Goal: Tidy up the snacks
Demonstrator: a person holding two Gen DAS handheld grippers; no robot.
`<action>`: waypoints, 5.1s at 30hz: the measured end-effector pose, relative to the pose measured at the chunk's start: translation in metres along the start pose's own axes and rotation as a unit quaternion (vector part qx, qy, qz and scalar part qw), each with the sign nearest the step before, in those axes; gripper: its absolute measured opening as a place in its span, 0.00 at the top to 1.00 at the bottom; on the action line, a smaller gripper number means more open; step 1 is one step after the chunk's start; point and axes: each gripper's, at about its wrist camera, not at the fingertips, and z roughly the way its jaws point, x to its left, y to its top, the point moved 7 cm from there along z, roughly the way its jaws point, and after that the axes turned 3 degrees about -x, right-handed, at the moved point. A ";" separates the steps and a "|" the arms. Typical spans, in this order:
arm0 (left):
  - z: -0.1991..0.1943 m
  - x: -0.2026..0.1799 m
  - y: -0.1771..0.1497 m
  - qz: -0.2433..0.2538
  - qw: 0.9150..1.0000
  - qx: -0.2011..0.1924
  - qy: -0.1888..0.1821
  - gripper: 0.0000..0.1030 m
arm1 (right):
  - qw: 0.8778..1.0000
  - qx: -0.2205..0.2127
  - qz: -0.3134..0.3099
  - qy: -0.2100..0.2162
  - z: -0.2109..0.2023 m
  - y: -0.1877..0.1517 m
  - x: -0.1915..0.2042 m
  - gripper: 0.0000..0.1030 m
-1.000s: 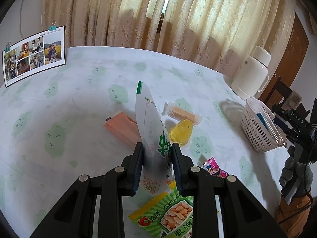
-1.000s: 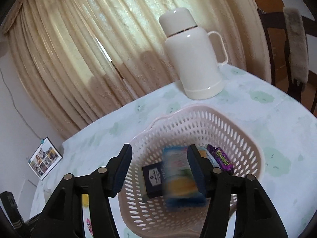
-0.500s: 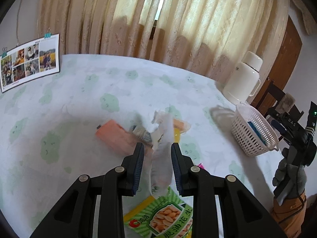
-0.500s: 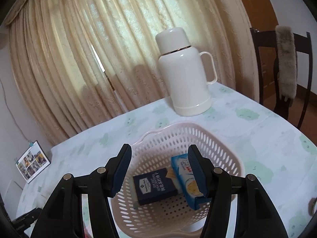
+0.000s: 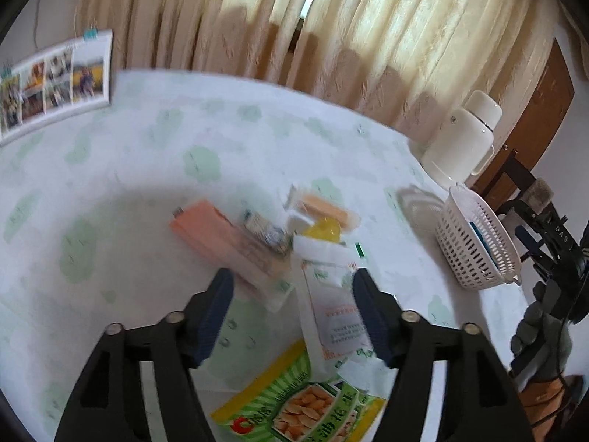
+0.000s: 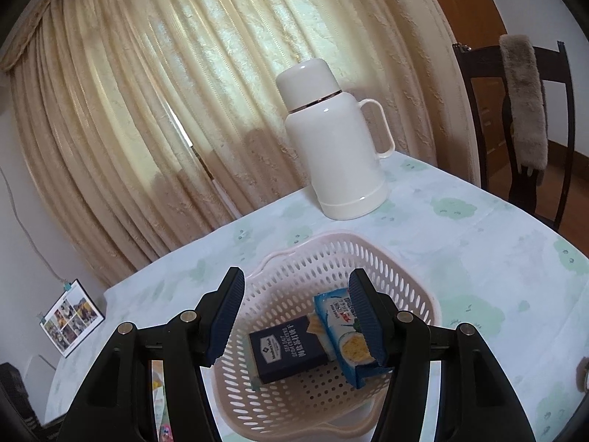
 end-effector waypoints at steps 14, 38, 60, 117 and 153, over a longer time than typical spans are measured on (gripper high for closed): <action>0.035 -0.048 -0.028 0.063 0.996 0.057 0.015 0.26 | 1.000 0.011 -0.002 0.024 -0.003 -0.004 0.011 0.41; 0.009 -0.074 -0.011 0.108 0.994 0.020 0.021 0.62 | 0.999 -0.006 0.010 0.033 -0.015 0.005 0.010 0.41; 0.047 -0.122 -0.004 0.071 0.994 0.082 0.004 0.36 | 0.998 -0.027 0.042 0.047 -0.030 0.017 0.001 0.41; 0.136 -0.133 0.003 0.184 0.976 0.100 0.057 0.43 | 0.995 0.003 0.056 0.078 -0.025 0.006 0.010 0.39; 0.078 -0.277 0.016 0.218 0.965 0.061 -0.131 0.38 | 0.990 -0.060 0.119 0.041 -0.049 0.031 -0.029 0.38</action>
